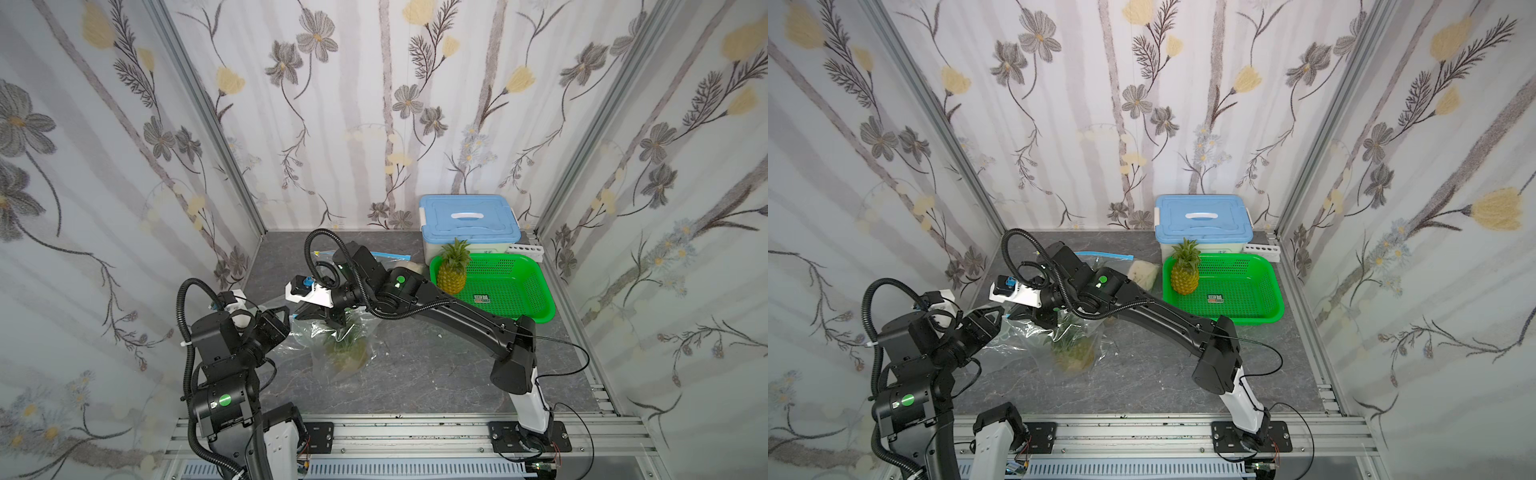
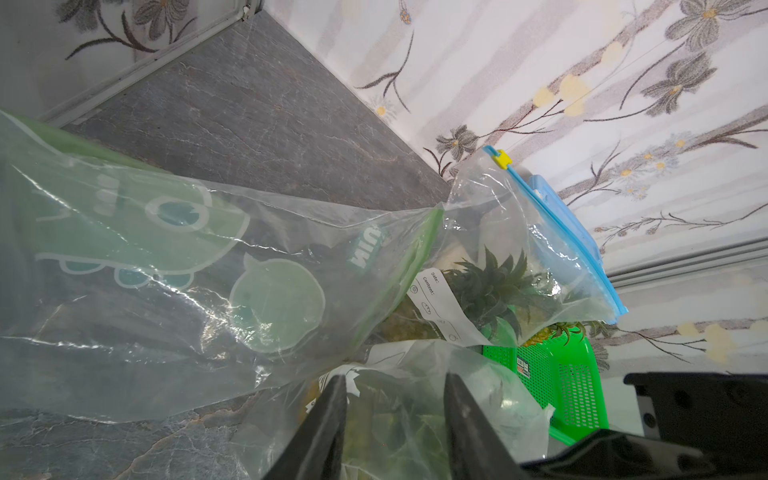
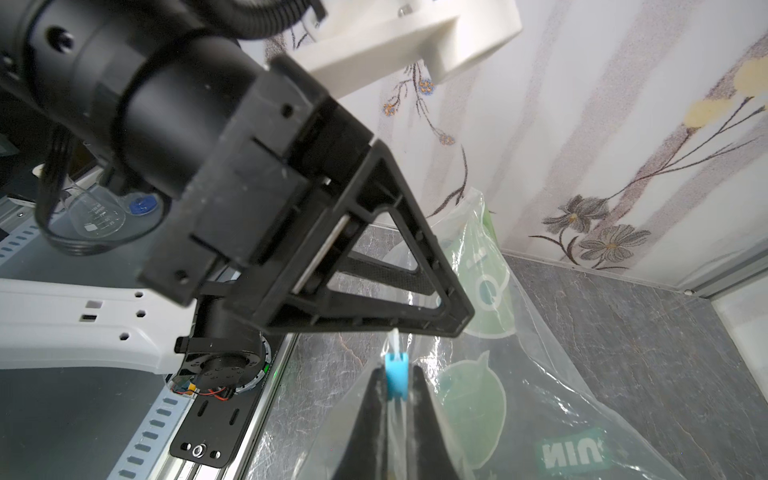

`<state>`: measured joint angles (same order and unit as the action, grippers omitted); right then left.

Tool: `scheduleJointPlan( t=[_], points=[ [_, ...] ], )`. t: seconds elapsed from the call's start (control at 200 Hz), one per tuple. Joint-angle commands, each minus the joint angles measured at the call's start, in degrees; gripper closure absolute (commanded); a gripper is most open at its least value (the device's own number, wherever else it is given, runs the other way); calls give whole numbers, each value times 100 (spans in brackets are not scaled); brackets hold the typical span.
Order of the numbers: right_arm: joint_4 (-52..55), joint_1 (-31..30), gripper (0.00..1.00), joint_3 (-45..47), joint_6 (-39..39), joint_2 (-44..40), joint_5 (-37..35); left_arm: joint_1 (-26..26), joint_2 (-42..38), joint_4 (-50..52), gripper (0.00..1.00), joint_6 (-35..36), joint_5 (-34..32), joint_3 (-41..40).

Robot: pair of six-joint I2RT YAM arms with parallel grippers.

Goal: Open the zip-top bag and take out the pineapple
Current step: Unzip the zipper on the zipper food storage bag.

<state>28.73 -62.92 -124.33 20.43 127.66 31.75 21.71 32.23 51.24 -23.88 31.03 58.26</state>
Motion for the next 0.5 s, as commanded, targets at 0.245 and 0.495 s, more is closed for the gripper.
scheduleJointPlan(
  t=[0.245,0.495],
  points=[
    [41,171,100,-3,-135,-75,-239,-1,-244,-445,64,219,1192,-191],
    [158,209,100,-3,-90,-146,-128,4,-433,-815,71,129,1337,-569]
  ],
)
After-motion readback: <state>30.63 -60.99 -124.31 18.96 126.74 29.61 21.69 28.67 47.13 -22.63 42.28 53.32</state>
